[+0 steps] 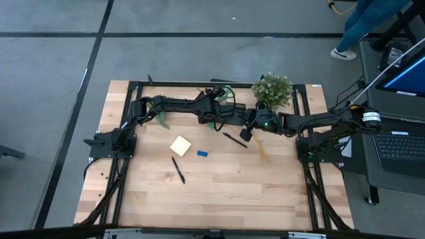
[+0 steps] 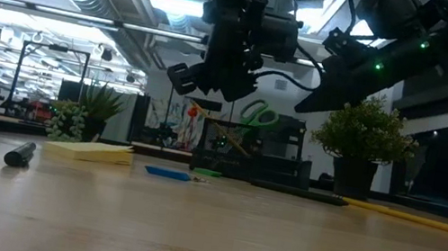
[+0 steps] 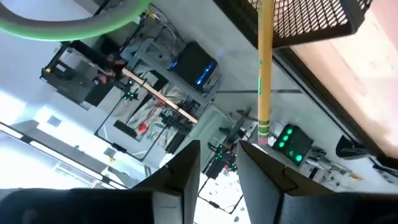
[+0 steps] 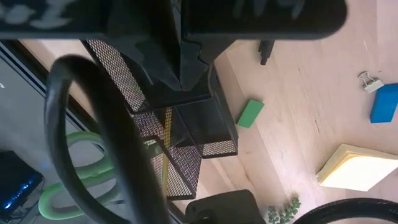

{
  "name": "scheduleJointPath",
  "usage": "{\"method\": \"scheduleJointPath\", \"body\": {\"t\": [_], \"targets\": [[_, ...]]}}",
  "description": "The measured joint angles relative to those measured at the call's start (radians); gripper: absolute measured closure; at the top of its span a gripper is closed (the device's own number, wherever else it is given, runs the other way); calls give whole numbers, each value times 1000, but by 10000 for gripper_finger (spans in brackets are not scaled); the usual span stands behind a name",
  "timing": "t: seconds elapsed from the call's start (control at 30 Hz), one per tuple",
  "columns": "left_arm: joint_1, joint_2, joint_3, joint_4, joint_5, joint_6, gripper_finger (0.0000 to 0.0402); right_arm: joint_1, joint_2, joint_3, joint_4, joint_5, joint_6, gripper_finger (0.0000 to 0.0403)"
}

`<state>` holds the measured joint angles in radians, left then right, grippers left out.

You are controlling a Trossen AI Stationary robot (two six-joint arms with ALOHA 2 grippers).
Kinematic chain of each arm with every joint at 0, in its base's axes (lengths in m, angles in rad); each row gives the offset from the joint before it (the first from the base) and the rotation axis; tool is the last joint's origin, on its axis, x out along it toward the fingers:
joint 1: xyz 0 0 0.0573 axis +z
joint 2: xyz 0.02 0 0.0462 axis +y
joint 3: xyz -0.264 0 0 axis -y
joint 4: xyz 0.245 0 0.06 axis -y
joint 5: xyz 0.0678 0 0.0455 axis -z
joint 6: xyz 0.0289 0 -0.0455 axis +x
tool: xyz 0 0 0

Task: Pick and place office supplies into organizer
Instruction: Put the left yellow pencil into the black desk organizer

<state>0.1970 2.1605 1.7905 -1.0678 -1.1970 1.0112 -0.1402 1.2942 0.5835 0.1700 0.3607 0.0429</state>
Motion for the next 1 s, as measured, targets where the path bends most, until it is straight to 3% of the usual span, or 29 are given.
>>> {"method": "scheduleJointPath", "body": {"t": [0.3,0.47,0.63,1.0], "targets": [[-1,0,0,-3,15,-37,306,0,0,0,-10,0,2,394],[2,0,0,-2,120,-6,307,0,0,0,-11,0,2,394],[2,0,0,-1,127,-6,309,0,0,0,-11,0,2,394],[22,-55,0,-5,235,-99,361,0,0,0,-23,0,2,394]]}}
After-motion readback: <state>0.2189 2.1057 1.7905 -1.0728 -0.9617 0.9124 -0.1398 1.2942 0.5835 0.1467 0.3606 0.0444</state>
